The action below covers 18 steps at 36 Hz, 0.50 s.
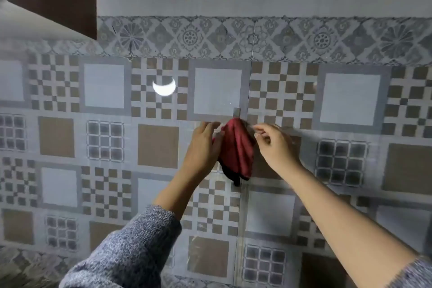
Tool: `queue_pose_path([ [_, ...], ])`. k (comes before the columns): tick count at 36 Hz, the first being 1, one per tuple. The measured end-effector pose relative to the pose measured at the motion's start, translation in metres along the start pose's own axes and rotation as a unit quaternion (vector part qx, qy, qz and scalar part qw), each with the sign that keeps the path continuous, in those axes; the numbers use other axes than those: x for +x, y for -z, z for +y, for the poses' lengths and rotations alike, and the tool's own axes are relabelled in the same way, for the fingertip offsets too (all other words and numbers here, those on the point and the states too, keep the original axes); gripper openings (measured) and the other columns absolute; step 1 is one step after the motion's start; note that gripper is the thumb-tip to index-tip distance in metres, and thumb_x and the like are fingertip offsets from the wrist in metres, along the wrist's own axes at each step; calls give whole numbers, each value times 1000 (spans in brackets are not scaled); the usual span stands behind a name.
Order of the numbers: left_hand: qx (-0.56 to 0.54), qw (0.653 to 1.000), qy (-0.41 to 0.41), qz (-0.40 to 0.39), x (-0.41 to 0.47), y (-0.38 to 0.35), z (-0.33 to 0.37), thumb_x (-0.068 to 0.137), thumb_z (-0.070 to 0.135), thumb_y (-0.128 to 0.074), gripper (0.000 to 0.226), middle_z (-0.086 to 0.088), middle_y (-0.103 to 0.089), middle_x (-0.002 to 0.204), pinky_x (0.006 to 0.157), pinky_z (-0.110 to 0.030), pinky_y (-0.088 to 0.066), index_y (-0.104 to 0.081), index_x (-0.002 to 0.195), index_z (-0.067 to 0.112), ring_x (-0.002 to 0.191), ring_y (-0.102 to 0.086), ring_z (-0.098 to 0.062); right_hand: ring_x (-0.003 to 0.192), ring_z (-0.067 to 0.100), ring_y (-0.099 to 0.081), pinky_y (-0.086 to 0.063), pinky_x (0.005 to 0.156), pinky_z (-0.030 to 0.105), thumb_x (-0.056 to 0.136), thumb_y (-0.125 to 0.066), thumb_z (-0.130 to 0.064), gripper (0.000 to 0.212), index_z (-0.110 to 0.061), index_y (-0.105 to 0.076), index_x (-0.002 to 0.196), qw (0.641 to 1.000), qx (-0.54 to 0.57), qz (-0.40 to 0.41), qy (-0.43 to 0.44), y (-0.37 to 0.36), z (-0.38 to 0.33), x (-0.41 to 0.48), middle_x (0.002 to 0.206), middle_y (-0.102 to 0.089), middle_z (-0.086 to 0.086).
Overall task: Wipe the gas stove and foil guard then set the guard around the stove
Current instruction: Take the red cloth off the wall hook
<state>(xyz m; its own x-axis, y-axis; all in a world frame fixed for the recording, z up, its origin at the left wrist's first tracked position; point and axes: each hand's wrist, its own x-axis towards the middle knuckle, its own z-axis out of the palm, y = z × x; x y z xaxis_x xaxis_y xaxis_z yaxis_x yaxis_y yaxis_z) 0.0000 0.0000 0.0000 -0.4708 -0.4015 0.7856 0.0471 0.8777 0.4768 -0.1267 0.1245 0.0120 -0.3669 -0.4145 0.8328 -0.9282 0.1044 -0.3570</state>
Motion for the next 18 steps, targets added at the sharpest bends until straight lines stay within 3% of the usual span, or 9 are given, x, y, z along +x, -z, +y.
queue_pose_path([
  [7,-31,999,-19,34,8,-16,-16,93,22,-51,24,-3,-55,107,90,-38,-51,-59,112,10,99,-58,-20,81,11,-57,-43,71,10,85,-58,0,19,-7,-67,101,996,78,34,-41,-14,8,8,92,-65,4],
  [10,-48,998,-14,49,11,-16,-16,93,23,-53,21,1,-53,100,87,-32,-52,-61,107,12,91,-58,-15,77,10,-55,-43,67,6,84,-60,0,16,-4,-66,98,995,86,38,-42,-14,6,12,87,-62,1],
  [13,-49,998,-1,48,13,-16,-16,93,26,-52,20,0,-56,98,86,-34,-52,-63,103,13,90,-58,-16,72,6,-52,-42,65,1,83,-60,2,16,-1,-66,98,994,91,30,-46,-15,6,13,86,-62,3],
  [18,-45,997,14,53,15,-15,-15,92,20,-53,16,-4,-59,96,86,-35,-52,-65,99,11,90,-59,-18,68,8,-54,-45,65,12,80,-63,3,16,-7,-68,91,995,77,29,-52,-21,7,14,77,-62,0],
])
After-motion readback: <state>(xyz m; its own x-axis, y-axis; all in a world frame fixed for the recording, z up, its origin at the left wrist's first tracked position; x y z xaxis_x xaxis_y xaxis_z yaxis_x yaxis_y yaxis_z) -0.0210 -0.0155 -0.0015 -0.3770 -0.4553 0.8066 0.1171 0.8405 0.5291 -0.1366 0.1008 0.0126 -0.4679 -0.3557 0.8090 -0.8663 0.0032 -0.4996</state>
